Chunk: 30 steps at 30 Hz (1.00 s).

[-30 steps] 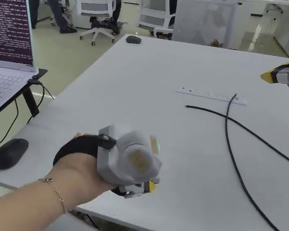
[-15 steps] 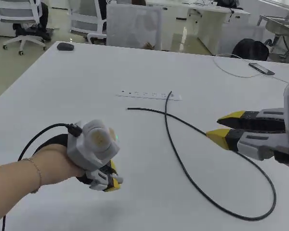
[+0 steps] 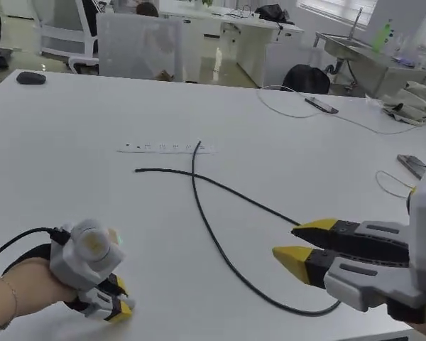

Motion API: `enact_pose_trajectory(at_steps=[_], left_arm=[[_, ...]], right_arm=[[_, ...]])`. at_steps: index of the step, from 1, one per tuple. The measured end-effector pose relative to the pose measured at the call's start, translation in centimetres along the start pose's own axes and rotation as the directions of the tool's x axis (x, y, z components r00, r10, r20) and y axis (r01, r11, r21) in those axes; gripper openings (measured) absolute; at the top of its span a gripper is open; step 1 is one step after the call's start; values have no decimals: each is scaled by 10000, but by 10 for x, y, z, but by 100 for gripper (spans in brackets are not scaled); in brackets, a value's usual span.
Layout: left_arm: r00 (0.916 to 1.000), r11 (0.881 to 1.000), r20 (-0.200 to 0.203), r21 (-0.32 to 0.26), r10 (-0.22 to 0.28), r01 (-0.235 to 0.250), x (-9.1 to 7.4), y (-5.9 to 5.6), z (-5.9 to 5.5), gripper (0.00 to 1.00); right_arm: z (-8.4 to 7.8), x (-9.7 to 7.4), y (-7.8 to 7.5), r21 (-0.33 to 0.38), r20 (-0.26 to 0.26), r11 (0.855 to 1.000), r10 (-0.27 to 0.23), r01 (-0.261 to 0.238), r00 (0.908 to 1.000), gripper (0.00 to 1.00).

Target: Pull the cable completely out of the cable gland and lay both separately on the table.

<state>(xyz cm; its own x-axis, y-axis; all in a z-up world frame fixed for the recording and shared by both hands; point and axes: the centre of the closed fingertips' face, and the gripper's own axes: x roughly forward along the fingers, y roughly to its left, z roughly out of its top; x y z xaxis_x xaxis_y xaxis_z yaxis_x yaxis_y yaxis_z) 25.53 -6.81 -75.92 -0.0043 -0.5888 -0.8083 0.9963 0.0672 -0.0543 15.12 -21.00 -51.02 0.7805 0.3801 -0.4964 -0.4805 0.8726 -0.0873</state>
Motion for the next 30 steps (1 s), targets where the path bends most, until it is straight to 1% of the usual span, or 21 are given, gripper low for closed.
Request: enact_pose_trajectory(at_steps=[1, 4, 6, 9, 10, 11, 13, 14, 17, 18, 19, 20, 21, 22, 24, 25, 26, 27, 28, 29, 30], left_arm=[[10000, 10000, 6, -25, 40, -40, 0, 0, 0, 21], [9995, 9995, 41, -79, 316, -316, -5, 5, -1, 36], [9991, 9990, 100, -162, 410, -408, -13, 6, 0, 38], [9982, 9983, 182, -124, 577, -575, -33, 3, 3, 39], [9962, 9965, 274, -93, 832, -830, -44, 3, 6, 41], [9953, 9957, 274, -76, 929, -928, -52, 2, 7, 44], [9854, 9852, 37, -212, 1700, -1699, -76, 6, 4, 46], [9847, 9848, 204, -194, 1730, -1727, -91, 0, 7, 45], [9807, 9795, 719, -1017, 1817, -1740, -119, -13, 12, 47], [9772, 9742, 881, -1350, 1934, -1806, -134, -19, 13, 49], [9753, 9733, 1000, -1400, 1969, -1821, -143, -23, 13, 51], [9742, 9706, 1094, -1612, 1975, -1787, -155, -31, 12, 52], [9725, 9680, 1203, -1785, 1995, -1765, -164, -38, 13, 51], [9675, 9615, 1320, -2014, 2158, -1869, -175, -45, 12, 50], [9591, 9500, 1513, -2405, 2393, -1991, -188, -51, 11, 51], [9501, 9368, 1652, -2777, 2646, -2126, -197, -56, 10, 52], [9428, 9281, 1745, -2968, 2840, -2246, -203, -58, 9, 52], [9305, 9128, 1932, -3332, 3111, -2361, -210, -61, 7, 51], [9245, 9024, 1979, -3569, 3257, -2415, -214, -63, 5, 50], [9179, 8877, 2038, -3914, 3404, -2424, -219, -67, 1, 50], [9147, 8778, 1946, -4066, 3542, -2534, -222, -69, -4, 50]], right_arm=[[-1, 0, 0, 8, -19, 10000, 3, -3, 10000, 23], [-2, 1, 2, -50, -56, 10000, 55, -56, 10000, 23], [-3, 4, 3, -96, -116, 9998, 147, -148, 9998, 24], [-8, 9, 3, -85, -330, 9995, 287, -290, 9990, 24], [-11, 11, 4, -51, -408, 9994, 352, -354, 9985, 24], [-14, 13, 5, -17, -472, 9991, 431, -433, 9980, 24], [-22, 19, 10, 222, -695, 9973, 716, -702, 9950, 24], [-25, 21, 11, 279, -750, 9966, 798, -779, 9940, 25], [-40, 30, 20, 584, -1182, 9914, 1232, -1169, 9853, 26], [-43, 32, 22, 624, -1287, 9902, 1321, -1249, 9828, 26], [-49, 34, 25, 683, -1463, 9888, 1418, -1330, 9790, 27], [-51, 35, 25, 694, -1501, 9884, 1446, -1355, 9780, 28], [-56, 37, 28, 682, -1622, 9869, 1558, -1464, 9744, 28], [-60, 38, 30, 709, -1763, 9856, 1637, -1534, 9706, 29], [-68, 39, 34, 810, -2001, 9833, 1762, -1630, 9638, 30], [-73, 39, 36, 896, -2167, 9813, 1861, -1703, 9583, 31], [-75, 40, 37, 944, -2221, 9803, 1906, -1735, 9562, 32], [-78, 39, 40, 1042, -2301, 9781, 2000, -1802, 9524, 33], [-80, 39, 41, 1103, -2348, 9766, 2063, -1848, 9499, 34], [-81, 38, 42, 1156, -2389, 9753, 2113, -1883, 9478, 34], [-82, 37, 44, 1187, -2435, 9742, 2158, -1918, 9456, 34]])
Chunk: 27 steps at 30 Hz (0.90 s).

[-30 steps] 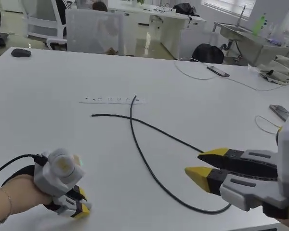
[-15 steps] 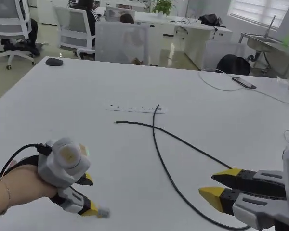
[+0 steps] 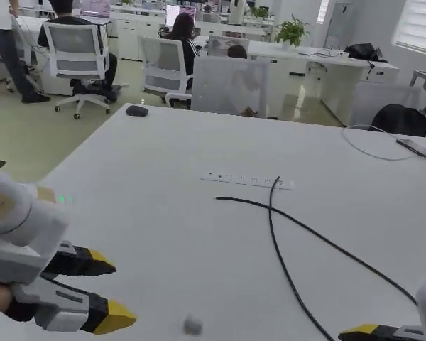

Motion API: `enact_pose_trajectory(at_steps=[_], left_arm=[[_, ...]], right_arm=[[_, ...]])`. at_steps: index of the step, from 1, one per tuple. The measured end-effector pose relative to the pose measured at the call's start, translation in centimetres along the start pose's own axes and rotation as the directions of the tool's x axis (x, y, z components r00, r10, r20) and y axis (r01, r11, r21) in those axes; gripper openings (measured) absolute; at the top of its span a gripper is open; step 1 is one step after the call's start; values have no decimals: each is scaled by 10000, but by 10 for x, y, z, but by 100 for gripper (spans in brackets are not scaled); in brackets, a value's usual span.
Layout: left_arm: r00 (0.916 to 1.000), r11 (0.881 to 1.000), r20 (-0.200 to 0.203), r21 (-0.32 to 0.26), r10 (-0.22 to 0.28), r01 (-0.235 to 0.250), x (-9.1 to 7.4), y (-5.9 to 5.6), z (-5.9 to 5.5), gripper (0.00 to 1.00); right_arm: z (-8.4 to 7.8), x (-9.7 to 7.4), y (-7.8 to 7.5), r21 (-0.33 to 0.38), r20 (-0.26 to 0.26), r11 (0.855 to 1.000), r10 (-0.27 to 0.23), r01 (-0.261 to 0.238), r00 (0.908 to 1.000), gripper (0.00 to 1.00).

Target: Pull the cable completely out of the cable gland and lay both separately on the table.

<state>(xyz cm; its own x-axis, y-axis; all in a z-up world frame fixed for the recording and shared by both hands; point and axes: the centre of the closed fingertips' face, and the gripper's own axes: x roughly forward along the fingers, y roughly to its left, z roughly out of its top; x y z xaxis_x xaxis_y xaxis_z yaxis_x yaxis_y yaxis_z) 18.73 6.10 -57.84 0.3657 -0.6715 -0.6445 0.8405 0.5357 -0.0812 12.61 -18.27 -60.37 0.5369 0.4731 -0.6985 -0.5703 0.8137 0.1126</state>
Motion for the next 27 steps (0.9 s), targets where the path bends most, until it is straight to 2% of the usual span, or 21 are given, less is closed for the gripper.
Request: enact_pose_trajectory(at_steps=[4, 8, 9, 10, 11, 12, 14, 16, 18, 19, 22, 27], left_arm=[[9977, 9969, 2, -388, 678, -677, -10, 3, -13, 52], [9917, 9863, 524, -1233, 1171, -1099, -10, 1, -16, 54], [9918, 9852, 533, -1331, 1159, -1080, -10, 1, -18, 54], [9902, 9792, 477, -1620, 1313, -1220, -10, 4, -22, 54], [9866, 9727, 384, -1771, 1588, -1497, -12, 9, -25, 53], [9826, 9701, 318, -1677, 1830, -1752, -12, 12, -27, 53], [9831, 9696, 344, -1749, 1799, -1713, -10, 10, -29, 57], [9857, 9715, 365, -1787, 1647, -1557, -6, 4, -31, 57], [9881, 9726, 214, -1811, 1522, -1459, -1, 0, -37, 57], [9886, 9724, 126, -1825, 1500, -1452, 2, -2, -40, 57], [9900, 9713, 206, -1973, 1393, -1325, 5, -7, -42, 57], [9902, 9725, 136, -1908, 1389, -1338, 4, -6, -43, 55]], right_arm=[[-8, 0, 2, 94, -250, 9999, 62, -59, 9997, 37], [-11, 0, 4, 264, -319, 9996, 38, -30, 9995, 38], [-11, 0, 4, 375, -266, 9993, -25, 35, 9996, 37], [-11, -1, 4, 548, -181, 9984, -112, 122, 9998, 36], [-9, -3, 3, 785, -21, 9966, -260, 261, 9997, 35], [-8, -3, 3, 1154, 168, 9930, -287, 266, 9994, 35], [-5, -3, 6, 1627, 419, 9867, -113, 43, 9991, 38], [-6, -1, 8, 1591, 367, 9872, 6, -64, 9993, 38], [-7, 0, 7, 1633, 359, 9866, -26, -33, 9994, 38], [-7, 1, 6, 1622, 315, 9868, -66, 14, 9995, 39], [-8, 4, 7, 1461, 176, 9892, -119, 92, 9998, 40], [-9, 6, 8, 1141, -55, 9932, -230, 235, 9997, 41]])
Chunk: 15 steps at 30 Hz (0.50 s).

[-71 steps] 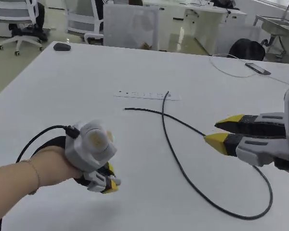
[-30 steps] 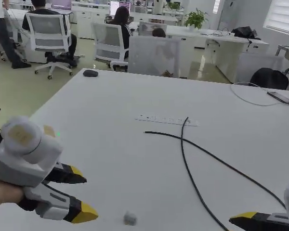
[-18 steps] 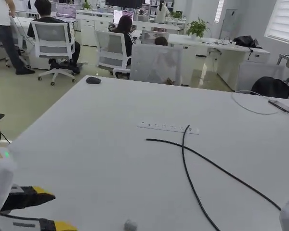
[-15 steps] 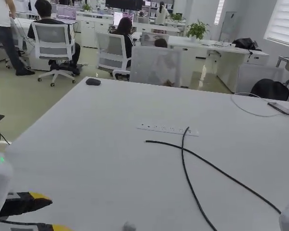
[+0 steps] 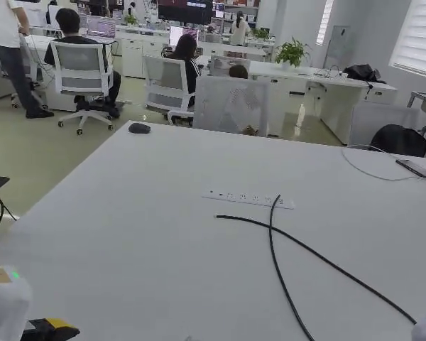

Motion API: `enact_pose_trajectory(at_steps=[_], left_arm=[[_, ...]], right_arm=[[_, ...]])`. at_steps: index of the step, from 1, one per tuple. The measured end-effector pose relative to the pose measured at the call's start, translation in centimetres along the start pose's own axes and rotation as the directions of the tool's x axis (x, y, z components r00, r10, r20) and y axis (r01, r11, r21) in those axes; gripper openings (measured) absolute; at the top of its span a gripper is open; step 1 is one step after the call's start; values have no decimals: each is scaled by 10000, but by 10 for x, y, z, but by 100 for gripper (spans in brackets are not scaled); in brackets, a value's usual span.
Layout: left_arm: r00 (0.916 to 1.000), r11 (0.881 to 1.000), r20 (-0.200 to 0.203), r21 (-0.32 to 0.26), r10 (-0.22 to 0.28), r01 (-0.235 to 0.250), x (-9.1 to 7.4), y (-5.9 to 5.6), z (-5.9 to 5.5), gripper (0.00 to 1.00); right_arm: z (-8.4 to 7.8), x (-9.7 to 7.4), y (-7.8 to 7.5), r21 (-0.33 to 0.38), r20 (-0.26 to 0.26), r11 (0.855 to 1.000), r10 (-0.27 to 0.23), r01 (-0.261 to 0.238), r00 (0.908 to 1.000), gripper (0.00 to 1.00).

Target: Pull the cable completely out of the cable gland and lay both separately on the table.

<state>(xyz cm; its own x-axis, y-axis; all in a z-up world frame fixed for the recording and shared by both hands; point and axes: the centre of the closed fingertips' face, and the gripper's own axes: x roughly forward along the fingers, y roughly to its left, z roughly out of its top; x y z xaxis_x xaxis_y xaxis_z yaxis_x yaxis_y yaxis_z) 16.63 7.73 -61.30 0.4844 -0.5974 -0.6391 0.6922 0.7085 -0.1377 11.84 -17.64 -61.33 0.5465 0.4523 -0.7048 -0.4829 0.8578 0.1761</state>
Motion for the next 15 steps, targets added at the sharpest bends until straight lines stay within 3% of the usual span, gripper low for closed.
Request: enact_pose_trajectory(at_steps=[7, 15], left_arm=[[10000, 10000, -10, 2, 44, -44, -4, 4, -1, 55], [9999, 10000, -102, 8, -85, 85, -1, -1, -4, 55]], right_arm=[[0, 0, 0, 26, 45, 10000, -34, 34, 10000, 40], [0, 0, 0, -61, -41, 10000, -61, 61, 10000, 39]])
